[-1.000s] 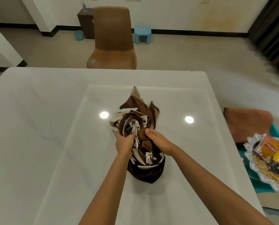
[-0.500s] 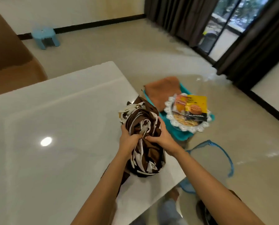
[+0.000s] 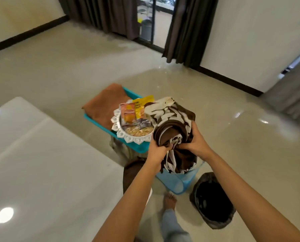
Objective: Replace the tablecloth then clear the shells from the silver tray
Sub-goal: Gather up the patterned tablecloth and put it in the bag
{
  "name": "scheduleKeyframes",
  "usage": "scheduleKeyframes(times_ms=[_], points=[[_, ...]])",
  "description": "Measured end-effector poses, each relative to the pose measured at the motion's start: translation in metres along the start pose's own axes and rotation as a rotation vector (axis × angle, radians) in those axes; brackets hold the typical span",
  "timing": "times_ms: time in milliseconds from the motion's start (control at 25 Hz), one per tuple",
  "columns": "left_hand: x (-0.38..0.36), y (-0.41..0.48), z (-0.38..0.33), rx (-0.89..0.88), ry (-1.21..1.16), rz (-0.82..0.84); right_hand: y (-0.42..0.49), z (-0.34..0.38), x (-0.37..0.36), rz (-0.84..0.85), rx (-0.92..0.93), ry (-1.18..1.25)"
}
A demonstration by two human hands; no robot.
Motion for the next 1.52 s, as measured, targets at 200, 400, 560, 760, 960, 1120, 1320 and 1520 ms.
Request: scheduleKeyframes(times_ms=[200,400,560,760,960,1120,1320,1520], points=[[-0.052,0.040,0.065,0.234,0.046,0.060,0.029,-0.067,0.045,-0.018,-0.041,-0.131],[-0.073,0.079,0.123,0.430,0.065,0.062,0.063,-0.153,0.057,-0.043,-0.138,-0.210],[-0.072,0.104,0.157,0.422,0.140,0.097,0.085,-0.216,0.050,0.056,-0.311,-0.372],[-0.053,0.122,0.196,0.447,0.335,0.178,0.089,-0.257,0.040,0.204,-0.533,-0.531],[-0.042,0.114,0.198,0.518,0.404,0.192,0.081,-0.249,0.017,0.163,-0.564,-0.514],[-0.031,0.094,0.170,0.515,0.495,0.204,0.075,-0.222,-0.001,0.150,-0.583,-0.537],[0.001,0.064,0.114,0.379,0.415,0.131,0.057,-0.169,-0.023,0.106,-0.485,-0.522],[0.058,0.050,0.050,0.237,0.344,0.057,0.055,-0.102,-0.056,0.091,-0.362,-0.471]])
Point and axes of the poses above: each hand's wrist, its own y-axis towards the middle knuckle, its own x-axis out of the back of the hand, z = x × y, the point moved 4 cm from there along y, towards the middle knuckle, and after that the axes turned 6 degrees about -x, right-handed, at the moved point
